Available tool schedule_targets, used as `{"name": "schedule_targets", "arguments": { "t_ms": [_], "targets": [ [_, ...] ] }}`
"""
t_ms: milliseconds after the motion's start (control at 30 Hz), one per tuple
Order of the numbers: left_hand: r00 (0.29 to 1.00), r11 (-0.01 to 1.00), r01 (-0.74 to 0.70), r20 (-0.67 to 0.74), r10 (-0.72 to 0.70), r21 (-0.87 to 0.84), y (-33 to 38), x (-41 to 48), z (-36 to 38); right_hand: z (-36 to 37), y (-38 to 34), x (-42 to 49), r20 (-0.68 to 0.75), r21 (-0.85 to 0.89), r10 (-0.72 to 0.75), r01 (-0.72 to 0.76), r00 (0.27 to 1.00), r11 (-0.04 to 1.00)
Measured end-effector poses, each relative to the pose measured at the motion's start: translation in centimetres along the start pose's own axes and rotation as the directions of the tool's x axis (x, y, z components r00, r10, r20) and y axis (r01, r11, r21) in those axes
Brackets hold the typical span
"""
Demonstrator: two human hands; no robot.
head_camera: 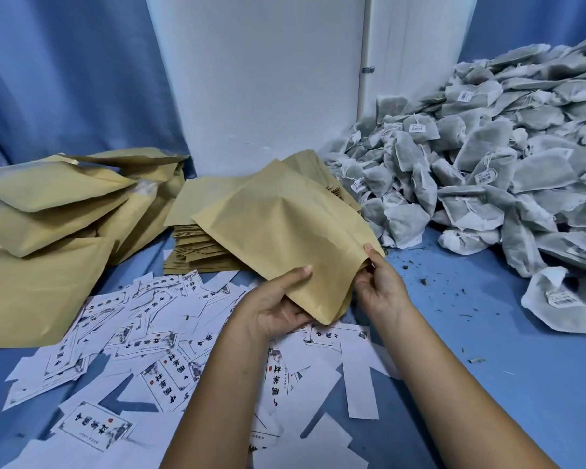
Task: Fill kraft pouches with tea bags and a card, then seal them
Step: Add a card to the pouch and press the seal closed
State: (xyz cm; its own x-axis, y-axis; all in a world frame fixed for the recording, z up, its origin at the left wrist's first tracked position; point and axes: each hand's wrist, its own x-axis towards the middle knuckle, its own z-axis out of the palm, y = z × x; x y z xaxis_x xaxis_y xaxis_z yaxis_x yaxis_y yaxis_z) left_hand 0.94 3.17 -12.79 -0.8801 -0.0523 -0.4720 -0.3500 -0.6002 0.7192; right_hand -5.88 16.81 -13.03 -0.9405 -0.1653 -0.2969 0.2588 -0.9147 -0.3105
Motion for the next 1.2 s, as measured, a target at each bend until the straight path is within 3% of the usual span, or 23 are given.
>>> {"name": "schedule_targets", "arguments": {
  "t_ms": [67,167,267,367,700,833,1000,1200],
  "targets": [
    [1.000,1.000,-0.007,0.017,0.007,0.013,0.1,0.0,0.1,0.0,-0.5,0.0,-0.005,-0.037,-0.021,0.020,1.000,0.999],
    [0.997,0.996,-0.070,-0.040,0.072,0.055,0.8,-0.1,-0.4,-0.2,-2.2,0.2,-0.058,-0.238,-0.154,0.136,0.986,0.962],
    [0.985,0.978,-0.158,-0.051,0.166,0.134,1.5,-0.3,-1.1,-0.8,-3.4,0.4,-0.124,-0.357,-0.199,0.143,0.972,0.923],
    [0.978,0.958,-0.182,-0.059,0.199,0.224,1.6,-0.4,-1.2,-1.0,-3.4,0.2,-0.146,-0.412,-0.235,0.157,0.961,0.898],
    [0.974,0.941,-0.201,-0.051,0.223,0.271,1.8,0.0,-2.3,-1.3,-3.0,0.3,-0.060,-0.513,-0.382,0.300,0.922,0.804],
    [0.965,0.935,-0.218,-0.082,0.250,0.279,1.8,0.2,-2.4,-1.5,-2.8,0.2,-0.016,-0.546,-0.327,0.265,0.945,0.795],
    [0.964,0.944,-0.211,-0.106,0.244,0.253,2.1,0.0,-2.8,-1.7,-2.5,-0.1,0.015,-0.701,-0.202,0.154,0.979,0.696],
    [0.961,0.937,-0.219,-0.106,0.255,0.272,2.1,-0.1,-2.9,-1.9,-2.5,0.0,0.019,-0.702,-0.234,0.179,0.972,0.689]
  ]
}}
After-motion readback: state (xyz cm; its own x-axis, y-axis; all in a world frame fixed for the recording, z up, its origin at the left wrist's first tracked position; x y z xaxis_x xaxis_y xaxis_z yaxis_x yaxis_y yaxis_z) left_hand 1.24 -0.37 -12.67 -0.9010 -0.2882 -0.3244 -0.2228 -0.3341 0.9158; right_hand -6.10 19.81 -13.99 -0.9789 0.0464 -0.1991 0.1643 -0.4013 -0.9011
